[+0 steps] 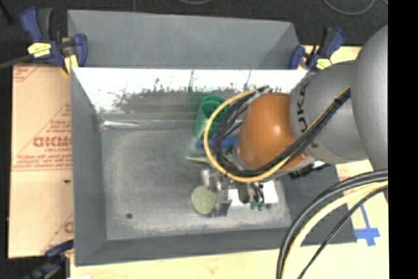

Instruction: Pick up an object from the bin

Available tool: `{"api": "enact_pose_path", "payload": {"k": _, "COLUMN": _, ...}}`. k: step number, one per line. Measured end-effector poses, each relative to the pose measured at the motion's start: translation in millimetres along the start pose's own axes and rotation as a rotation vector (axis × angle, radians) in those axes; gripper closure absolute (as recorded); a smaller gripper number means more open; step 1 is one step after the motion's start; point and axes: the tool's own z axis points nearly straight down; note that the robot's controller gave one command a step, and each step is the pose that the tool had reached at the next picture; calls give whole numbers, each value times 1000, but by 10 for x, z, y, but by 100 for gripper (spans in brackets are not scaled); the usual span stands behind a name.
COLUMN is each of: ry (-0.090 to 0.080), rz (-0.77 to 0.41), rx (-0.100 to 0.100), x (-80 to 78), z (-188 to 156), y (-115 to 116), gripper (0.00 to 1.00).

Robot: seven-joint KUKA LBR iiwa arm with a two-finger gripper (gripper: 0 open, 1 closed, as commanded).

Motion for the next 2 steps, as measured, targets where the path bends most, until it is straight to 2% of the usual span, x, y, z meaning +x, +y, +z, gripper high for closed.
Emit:
{"api": "enact_pose_path", "payload": {"k": 1, "ry": 2, "rz": 0, "rx": 0, "x": 6, "z": -186, "y": -2, "gripper": 100}}
{"api": "enact_pose_path", "payload": {"k": 2, "ry": -4, "rz": 1, "rx": 0, "x": -10, "z": -364, "y": -4, "gripper": 100}}
